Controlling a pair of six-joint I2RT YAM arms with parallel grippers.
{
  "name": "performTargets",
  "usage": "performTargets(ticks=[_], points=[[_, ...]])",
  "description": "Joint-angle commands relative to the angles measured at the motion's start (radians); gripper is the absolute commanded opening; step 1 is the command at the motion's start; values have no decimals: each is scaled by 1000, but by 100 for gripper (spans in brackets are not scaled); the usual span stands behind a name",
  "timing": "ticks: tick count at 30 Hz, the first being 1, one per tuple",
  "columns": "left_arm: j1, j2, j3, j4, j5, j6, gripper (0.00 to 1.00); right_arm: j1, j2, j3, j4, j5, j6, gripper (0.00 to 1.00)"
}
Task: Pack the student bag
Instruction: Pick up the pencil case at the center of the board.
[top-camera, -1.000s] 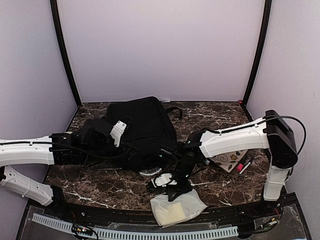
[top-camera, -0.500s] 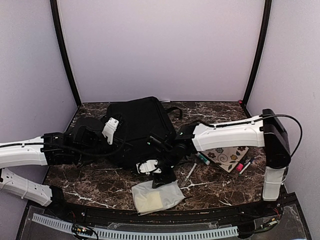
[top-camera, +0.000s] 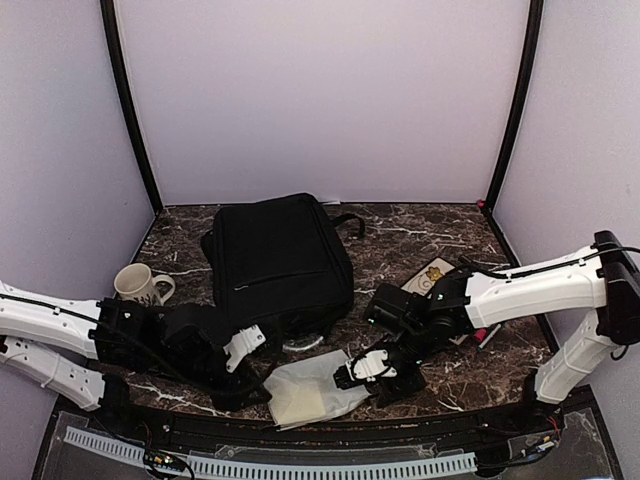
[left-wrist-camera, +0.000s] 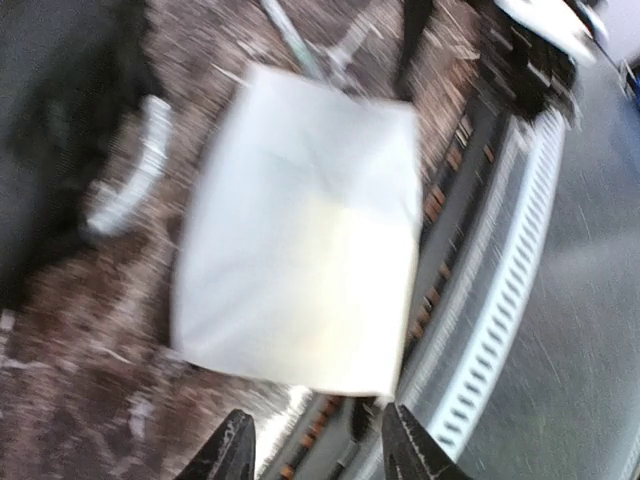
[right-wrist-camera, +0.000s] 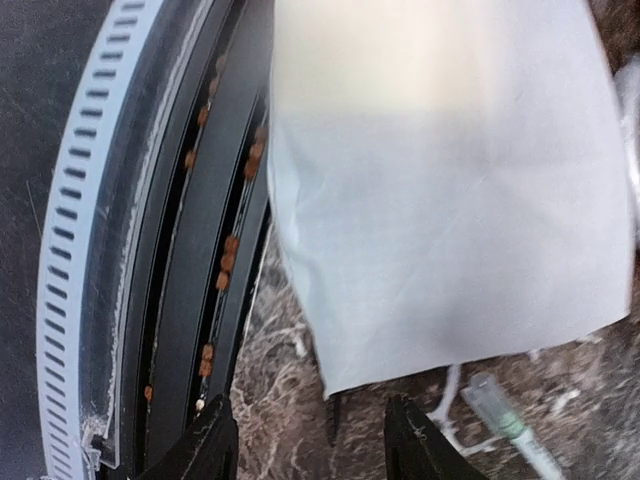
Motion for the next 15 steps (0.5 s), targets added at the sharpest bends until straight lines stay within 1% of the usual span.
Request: performTargets(ticks=[1,5,7,11,15], points=[[-120,34,-62,-35,108,-90,47,-26,-73,-98,12,23,27,53],[-213,113,-103,42,122,-126,48,-44,-93,-152,32,32,36,55],[-240,170,-103,65,93,-130,48,-47,-79,-152,40,23,39,55],[-256,275,-73,90,19,-123,49,-48,-41,-144,83,-4,58,55],[-257,330,-61,107,-25,-126,49,-45,3,-114,110,-2,84,55]])
